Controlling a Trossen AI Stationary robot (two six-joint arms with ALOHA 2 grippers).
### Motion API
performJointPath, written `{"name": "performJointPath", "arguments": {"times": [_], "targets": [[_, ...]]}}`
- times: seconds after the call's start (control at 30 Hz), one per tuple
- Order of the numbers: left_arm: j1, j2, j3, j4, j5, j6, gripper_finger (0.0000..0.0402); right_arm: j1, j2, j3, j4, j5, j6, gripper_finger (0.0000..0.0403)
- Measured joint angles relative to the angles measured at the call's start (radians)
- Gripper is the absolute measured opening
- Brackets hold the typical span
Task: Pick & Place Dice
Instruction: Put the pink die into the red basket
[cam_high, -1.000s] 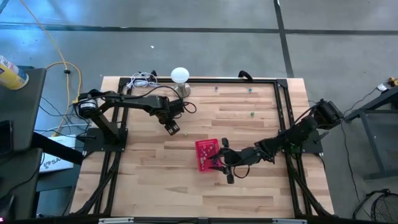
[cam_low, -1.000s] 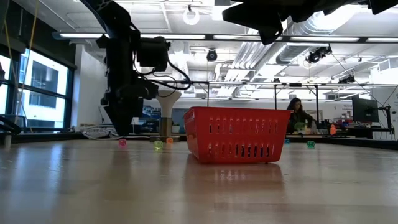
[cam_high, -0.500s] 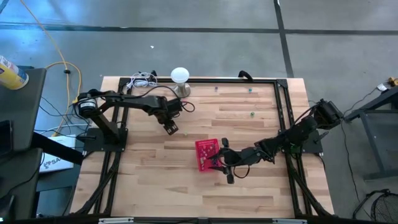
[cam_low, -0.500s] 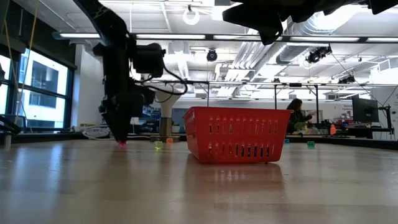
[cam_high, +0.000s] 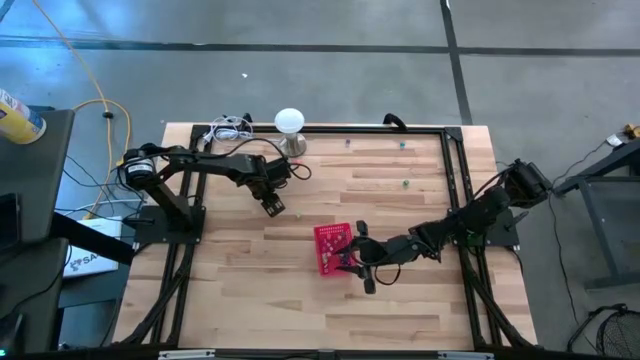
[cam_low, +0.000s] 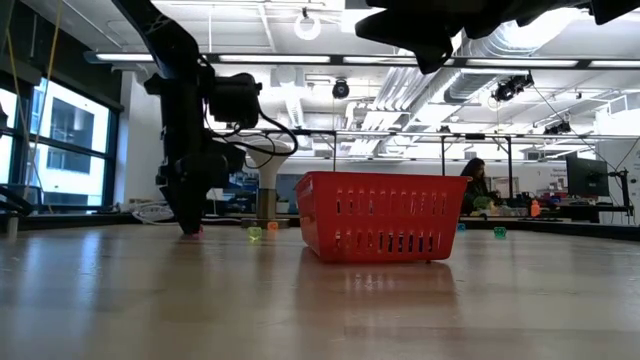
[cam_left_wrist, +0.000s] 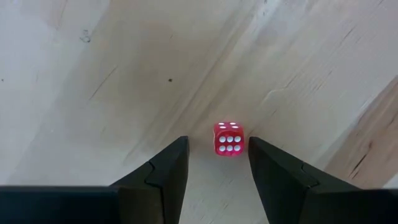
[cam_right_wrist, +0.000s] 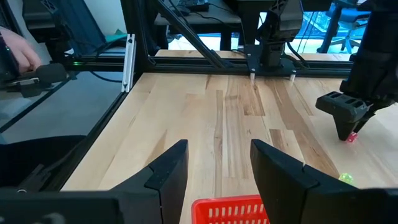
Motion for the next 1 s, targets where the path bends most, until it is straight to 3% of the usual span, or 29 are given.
{"name": "performJointPath", "arguments": {"times": [0.5, 1.0], "targets": [[0.000, 0.003, 0.000, 0.081, 0.000, 0.032, 0.0163, 0.000, 0.000, 0.000, -0.001, 0.000, 0.000, 0.0164], [0.000, 0.003, 0.001, 0.018, 0.024, 0.023, 0.0163, 0.000, 0.000, 0.000, -0.004, 0.000, 0.000, 0.0164]]}}
